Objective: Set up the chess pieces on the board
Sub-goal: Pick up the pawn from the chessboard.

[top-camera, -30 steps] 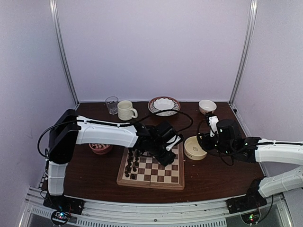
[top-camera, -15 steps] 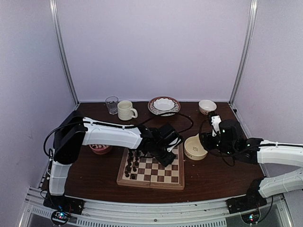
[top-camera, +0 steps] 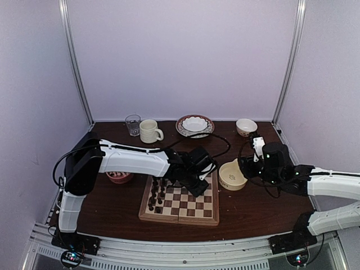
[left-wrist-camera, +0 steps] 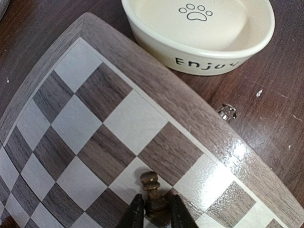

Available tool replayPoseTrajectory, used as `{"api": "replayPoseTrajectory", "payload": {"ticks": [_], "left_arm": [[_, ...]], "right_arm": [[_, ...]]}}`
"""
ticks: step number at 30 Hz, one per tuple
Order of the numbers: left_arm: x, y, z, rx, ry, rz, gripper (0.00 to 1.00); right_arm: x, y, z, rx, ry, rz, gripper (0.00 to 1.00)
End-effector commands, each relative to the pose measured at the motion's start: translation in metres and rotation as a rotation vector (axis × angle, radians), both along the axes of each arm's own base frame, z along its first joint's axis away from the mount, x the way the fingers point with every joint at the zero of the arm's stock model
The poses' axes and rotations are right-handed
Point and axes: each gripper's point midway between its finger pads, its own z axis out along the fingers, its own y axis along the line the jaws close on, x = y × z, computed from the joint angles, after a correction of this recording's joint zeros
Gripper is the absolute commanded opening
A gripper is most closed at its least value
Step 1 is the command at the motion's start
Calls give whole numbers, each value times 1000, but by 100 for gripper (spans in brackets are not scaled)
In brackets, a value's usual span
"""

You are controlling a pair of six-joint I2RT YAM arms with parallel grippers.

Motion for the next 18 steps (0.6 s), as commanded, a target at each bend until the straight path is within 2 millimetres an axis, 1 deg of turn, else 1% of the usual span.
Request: {"api": "replayPoseTrajectory", "payload": {"ticks": [1,4,9,13,16,18], "left_arm": [[-2,-5,6,-17,-8,-21,19],[-4,-3,12,-33,-15,-32,16],[-6,0,28,-94,-47,-44,14],[-8,3,43,-160,-75,-52,13],[-9,5,55,-219,-93,-64,13],[-12,7,59,-247,-110,-78,13]], "right_arm": [[-2,8,-2,24,4,48,37],[-5,19,-3,45,18,108,37],[-9,28,-4,82,41,158,37],[-16,37,2,146,47,222,37],[-19,39,5,176,52,245,37],[-19,42,7,206,56,263,37]]}}
